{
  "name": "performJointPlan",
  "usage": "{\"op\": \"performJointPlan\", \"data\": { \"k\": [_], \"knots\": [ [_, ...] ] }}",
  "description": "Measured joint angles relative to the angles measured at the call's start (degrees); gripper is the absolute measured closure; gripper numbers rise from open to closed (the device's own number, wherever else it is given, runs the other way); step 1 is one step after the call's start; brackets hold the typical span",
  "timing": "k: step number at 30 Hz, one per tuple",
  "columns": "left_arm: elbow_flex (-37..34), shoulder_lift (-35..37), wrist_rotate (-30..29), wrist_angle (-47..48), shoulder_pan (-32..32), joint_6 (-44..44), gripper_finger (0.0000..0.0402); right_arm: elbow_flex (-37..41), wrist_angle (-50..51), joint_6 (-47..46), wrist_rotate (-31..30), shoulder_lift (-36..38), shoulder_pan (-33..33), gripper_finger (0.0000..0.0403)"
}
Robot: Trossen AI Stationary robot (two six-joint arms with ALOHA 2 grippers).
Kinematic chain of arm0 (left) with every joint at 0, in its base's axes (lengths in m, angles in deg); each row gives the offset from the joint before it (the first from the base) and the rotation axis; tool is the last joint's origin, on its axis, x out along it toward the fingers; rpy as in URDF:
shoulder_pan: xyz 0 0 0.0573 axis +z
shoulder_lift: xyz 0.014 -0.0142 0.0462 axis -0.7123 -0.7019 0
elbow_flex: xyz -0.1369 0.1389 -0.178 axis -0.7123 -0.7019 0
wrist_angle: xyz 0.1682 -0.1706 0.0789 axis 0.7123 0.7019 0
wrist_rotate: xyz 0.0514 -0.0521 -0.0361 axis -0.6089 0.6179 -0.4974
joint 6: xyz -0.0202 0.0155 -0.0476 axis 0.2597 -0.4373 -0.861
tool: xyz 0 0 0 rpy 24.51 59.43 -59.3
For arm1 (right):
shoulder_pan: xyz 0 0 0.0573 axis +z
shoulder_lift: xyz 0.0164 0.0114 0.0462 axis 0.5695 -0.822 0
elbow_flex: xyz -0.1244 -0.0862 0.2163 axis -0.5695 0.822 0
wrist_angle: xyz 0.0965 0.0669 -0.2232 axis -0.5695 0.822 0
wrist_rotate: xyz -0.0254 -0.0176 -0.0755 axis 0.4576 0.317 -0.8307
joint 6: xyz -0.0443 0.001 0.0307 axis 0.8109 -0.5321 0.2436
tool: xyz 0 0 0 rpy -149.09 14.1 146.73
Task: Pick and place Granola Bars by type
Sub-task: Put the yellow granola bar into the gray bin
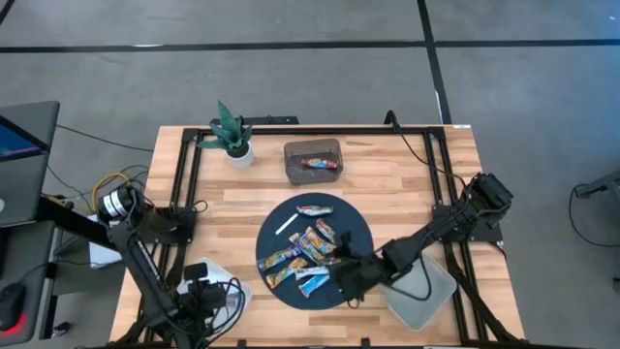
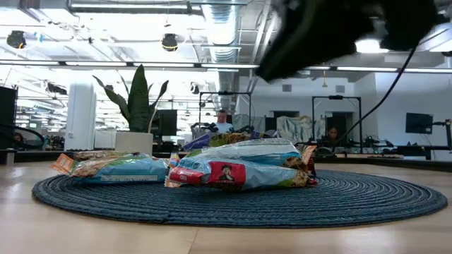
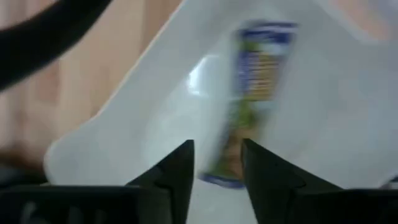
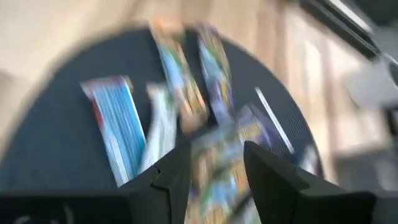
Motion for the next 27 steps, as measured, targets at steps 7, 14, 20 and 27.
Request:
{"op": "performJointPlan", "data": {
  "k": [7, 14, 20, 27],
  "knots": [
    [0.0, 0.5, -12.3, 2.2, -2.7, 0.9, 0.0228, -1.8, -4.3, 0.6, 17.4, 0.0, -5.5, 0.0265],
    [0.0, 0.5, -33.2, 3.5, -6.9, 1.4, 0.0227, -1.8, -6.9, -2.1, 20.8, -2.5, -6.2, 0.0270],
    [0.0, 0.5, -48.8, 3.4, -10.1, 2.2, 0.0228, -1.8, -8.8, -2.2, 20.3, -6.3, -5.1, 0.0269],
    [-0.1, 0.2, -52.4, 2.6, -12.7, 0.7, 0.0229, -2.4, -10.1, -3.1, 17.8, -10.1, -5.7, 0.0269]
  ]
}}
